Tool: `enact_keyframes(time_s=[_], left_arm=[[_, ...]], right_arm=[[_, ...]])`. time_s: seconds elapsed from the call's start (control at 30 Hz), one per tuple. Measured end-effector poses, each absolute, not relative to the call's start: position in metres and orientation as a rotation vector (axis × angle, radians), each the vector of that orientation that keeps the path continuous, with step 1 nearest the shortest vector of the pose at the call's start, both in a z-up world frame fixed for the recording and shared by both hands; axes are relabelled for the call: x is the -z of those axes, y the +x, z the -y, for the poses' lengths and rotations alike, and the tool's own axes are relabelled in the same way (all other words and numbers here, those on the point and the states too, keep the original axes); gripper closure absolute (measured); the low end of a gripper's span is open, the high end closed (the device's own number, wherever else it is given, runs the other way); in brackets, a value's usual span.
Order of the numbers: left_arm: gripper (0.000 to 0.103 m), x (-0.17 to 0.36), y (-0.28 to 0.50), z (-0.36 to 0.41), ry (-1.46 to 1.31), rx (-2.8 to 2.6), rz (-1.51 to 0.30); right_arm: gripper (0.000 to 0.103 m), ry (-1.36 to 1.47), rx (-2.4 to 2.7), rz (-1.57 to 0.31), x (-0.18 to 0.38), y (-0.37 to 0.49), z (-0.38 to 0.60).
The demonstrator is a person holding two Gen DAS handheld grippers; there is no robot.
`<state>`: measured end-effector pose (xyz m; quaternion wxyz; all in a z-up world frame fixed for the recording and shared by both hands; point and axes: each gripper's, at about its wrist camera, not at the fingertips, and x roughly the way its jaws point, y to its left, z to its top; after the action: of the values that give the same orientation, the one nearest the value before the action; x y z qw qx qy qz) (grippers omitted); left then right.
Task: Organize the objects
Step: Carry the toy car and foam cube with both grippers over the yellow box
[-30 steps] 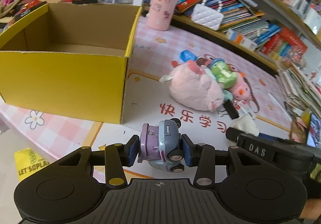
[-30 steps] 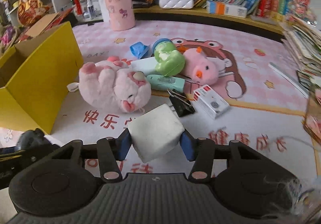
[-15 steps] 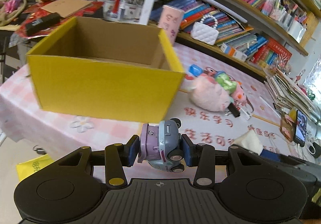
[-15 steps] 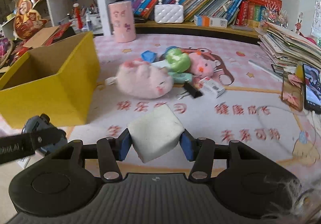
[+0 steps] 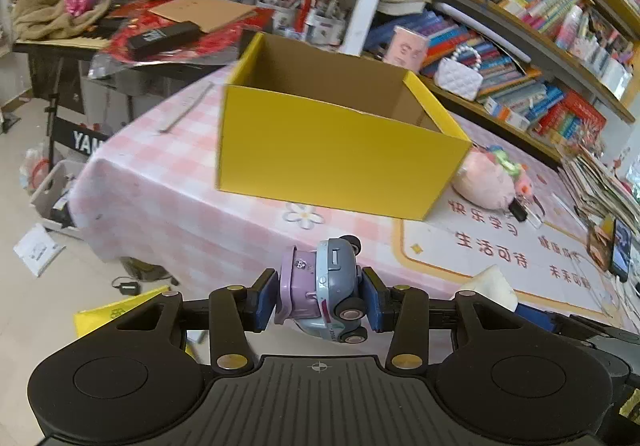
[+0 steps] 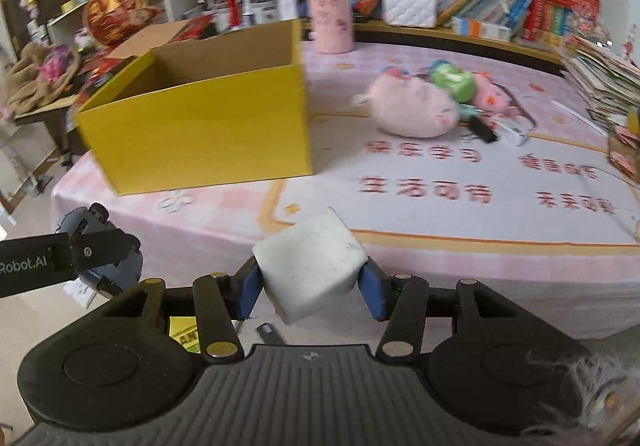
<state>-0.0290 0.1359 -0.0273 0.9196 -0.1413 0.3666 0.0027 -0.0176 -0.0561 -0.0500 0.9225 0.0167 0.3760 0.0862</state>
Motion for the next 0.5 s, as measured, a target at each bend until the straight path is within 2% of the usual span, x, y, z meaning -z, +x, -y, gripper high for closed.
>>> enact_keyframes(time_s=[0.5], left_arm=[[0.060, 0.014, -0.044, -0.172, -0.323, -0.024, -0.672]], right_arm=[[0.054, -0.036, -0.255, -0.733, 0.036, -0.029, 0.009]])
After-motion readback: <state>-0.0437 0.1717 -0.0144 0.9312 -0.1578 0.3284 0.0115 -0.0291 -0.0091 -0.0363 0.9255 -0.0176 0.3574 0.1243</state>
